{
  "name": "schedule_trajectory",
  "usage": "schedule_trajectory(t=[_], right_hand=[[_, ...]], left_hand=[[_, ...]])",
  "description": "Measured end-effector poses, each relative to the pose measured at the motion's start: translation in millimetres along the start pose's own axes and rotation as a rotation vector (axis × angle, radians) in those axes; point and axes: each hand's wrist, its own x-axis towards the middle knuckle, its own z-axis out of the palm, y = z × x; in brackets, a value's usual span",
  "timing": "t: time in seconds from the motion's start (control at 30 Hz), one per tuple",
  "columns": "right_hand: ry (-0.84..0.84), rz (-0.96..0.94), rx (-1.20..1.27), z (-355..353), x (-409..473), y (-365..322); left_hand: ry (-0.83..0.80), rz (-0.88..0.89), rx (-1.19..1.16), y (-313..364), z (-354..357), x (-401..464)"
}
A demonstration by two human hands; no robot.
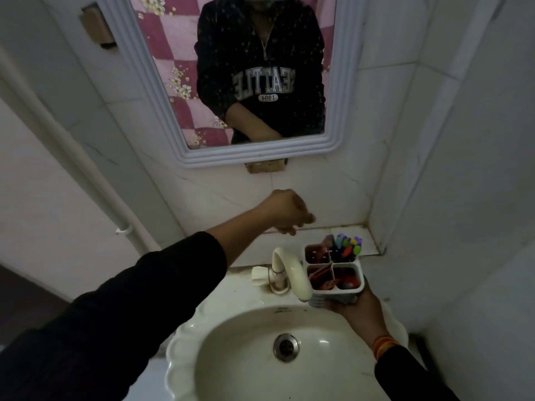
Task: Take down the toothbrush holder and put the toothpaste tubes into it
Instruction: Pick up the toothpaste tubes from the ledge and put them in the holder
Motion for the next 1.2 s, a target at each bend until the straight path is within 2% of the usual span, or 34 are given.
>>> schedule_trajectory(t=[0.07,0.2,0.33,0.47,0.63,0.77,0.83,1.0,1.2], right_hand=[[-0.005,-0.014,-0.009,0,1,4],[-0.01,-0.012,-0.014,0,5,11],[-0.022,0.022,0.022,-2,7,15],[-0.014,0.016,0.004,0,4,10],[-0.023,0.02,-0.018,-3,8,17],[-0.035,0.018,0.003,-3,7,17],[-0.037,0.026,0.029,-1,7,10],[-0.035,0.017,-0.002,-2,5,8],[-0.014,0.013,-0.027,-3,0,3]], left_hand=[[0.048,-0.086,0.102,-36,-7,5],[0.035,-0.259,0.462,-116,-1,19],[-0.017,-0.375,0.536,-166,18,22],[0.038,-0.345,0.65,-191,30,29],[0.148,-0.319,0.656,-207,41,31],[0.224,-0.199,0.774,-214,42,23],[0.268,-0.103,0.769,-206,38,18],[0.174,-0.105,0.389,-136,5,5],[0.109,0.1,0.385,-26,-22,-13]])
